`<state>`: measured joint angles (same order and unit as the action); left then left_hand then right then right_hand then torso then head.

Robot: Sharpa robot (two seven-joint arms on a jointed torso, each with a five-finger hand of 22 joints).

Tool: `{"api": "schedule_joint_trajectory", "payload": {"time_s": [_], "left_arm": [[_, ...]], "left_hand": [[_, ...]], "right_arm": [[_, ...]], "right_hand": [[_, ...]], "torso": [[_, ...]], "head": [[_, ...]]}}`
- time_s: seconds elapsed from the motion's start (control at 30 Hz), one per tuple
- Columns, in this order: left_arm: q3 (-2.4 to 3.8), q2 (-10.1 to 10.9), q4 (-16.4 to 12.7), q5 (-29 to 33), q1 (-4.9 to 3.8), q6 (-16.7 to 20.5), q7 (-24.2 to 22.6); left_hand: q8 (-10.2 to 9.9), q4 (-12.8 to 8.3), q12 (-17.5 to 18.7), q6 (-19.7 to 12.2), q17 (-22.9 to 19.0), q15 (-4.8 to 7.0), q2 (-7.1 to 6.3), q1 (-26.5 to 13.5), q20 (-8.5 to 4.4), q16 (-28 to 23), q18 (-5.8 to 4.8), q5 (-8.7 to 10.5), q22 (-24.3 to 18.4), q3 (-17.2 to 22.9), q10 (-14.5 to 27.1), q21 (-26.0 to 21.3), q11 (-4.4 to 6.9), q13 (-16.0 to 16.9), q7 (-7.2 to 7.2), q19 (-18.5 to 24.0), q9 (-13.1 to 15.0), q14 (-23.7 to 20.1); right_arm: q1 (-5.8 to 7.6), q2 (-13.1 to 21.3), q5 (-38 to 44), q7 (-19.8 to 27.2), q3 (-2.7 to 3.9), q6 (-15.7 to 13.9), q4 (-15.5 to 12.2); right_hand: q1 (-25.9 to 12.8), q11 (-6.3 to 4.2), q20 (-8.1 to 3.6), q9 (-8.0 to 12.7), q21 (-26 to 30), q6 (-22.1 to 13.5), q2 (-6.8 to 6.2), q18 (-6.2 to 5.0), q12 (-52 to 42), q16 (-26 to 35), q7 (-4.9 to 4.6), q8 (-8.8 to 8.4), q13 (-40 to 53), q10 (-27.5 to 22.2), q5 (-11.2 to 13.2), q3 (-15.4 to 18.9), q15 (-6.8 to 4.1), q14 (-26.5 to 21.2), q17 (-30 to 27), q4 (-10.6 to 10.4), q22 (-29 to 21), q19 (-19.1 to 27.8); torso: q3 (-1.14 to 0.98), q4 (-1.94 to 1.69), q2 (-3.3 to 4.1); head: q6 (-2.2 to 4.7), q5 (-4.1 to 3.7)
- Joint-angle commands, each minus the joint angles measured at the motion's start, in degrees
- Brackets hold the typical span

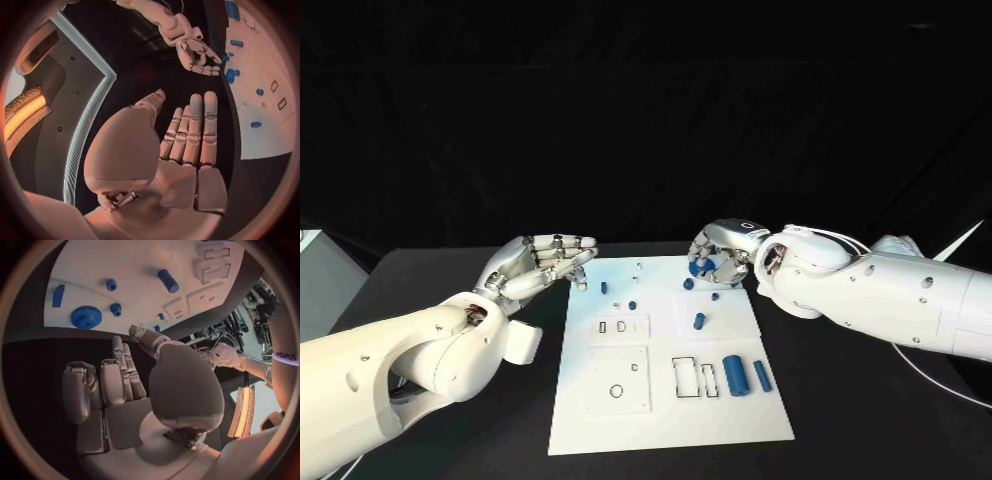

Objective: Assemble the parts on the task board

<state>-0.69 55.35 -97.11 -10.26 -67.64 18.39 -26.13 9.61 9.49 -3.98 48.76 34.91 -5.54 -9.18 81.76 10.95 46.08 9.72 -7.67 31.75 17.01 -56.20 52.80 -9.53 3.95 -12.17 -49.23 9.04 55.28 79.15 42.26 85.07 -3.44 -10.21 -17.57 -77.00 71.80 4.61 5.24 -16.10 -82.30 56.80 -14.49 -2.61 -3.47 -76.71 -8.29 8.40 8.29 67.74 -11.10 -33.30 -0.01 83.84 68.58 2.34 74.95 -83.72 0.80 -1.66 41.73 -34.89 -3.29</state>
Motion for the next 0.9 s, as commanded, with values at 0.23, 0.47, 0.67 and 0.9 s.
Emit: {"api": "schedule_joint_trajectory", "payload": {"time_s": [0.23,0.47,0.67,0.9], "left_arm": [[0.22,0.2,-0.8,-0.9,-0.33,-2.5,0.7],[0.27,0.5,-1.0,-0.9,-0.56,-2.4,0.7],[0.29,0.7,-1.1,-0.9,-0.76,-2.4,0.7],[0.31,0.9,-1.2,-0.8,-1.04,-2.3,0.8]], "left_hand": [[-0.1,-0.3,0.3,-0.3,0.0,-0.02,-0.16,-0.6,0.08,0.7,0.71,0.21,0.5,0.1,0.8,1.0,0.07,-0.1,0.11,0.5,0.1,-0.6],[-0.2,-0.3,0.3,-0.3,0.0,-0.02,-0.12,-0.6,0.09,0.8,0.72,0.2,0.5,0.1,0.9,1.1,0.07,-0.1,0.12,0.6,0.1,-0.5],[-0.2,-0.3,0.3,-0.3,0.0,-0.02,-0.09,-0.7,0.1,0.9,0.73,0.2,0.6,0.1,0.9,1.3,0.06,-0.1,0.11,0.6,0.1,-0.5],[-0.2,-0.3,0.3,-0.4,-0.1,-0.04,-0.09,-0.7,0.12,1.0,0.74,0.2,0.8,0.1,1.1,1.5,0.03,-0.1,0.04,0.7,0.1,-0.5]], "right_arm": [[-0.28,-1.2,4.9,-5.9,0.0,0.3,0.6],[-0.7,-2.1,5.7,-6.7,-0.06,1.5,1.5],[-1.25,-2.5,6.0,-6.8,-0.09,2.3,1.7],[-1.65,-3.0,6.7,-7.0,-0.1,2.8,2.1]], "right_hand": [[0.6,0.32,0.29,-0.7,1.3,-0.4,0.06,-0.1,-0.2,-1.5,-0.02,0.18,0.6,-2.2,-0.5,-0.4,-0.03,2.9,1.5,-0.3,1.5,-1.8],[0.6,0.3,0.34,-1.3,1.3,0.4,0.44,-0.11,-0.5,-1.7,0.15,0.76,0.9,-2.4,-0.8,-0.5,-0.03,2.8,1.5,-0.5,1.6,-1.8],[0.5,0.29,0.34,-1.4,1.3,0.6,0.46,-0.12,-0.6,-1.7,0.16,0.92,0.9,-2.4,-0.8,-0.5,-0.02,2.8,1.5,-0.6,1.6,-1.8],[0.5,0.35,0.36,-1.6,1.5,0.7,0.52,-0.18,-0.6,-1.7,0.08,1.01,1.0,-2.5,-0.8,-0.5,0.0,2.8,1.4,-0.6,1.3,-1.6]], "torso": [[0.1,-0.5,0.96],[0.16,-0.61,1.26],[0.15,-0.53,1.47],[0.13,-0.66,1.75]], "head": [[-0.24,-0.11],[-0.35,-0.04],[-0.36,0.01],[-0.42,-0.18]]}}
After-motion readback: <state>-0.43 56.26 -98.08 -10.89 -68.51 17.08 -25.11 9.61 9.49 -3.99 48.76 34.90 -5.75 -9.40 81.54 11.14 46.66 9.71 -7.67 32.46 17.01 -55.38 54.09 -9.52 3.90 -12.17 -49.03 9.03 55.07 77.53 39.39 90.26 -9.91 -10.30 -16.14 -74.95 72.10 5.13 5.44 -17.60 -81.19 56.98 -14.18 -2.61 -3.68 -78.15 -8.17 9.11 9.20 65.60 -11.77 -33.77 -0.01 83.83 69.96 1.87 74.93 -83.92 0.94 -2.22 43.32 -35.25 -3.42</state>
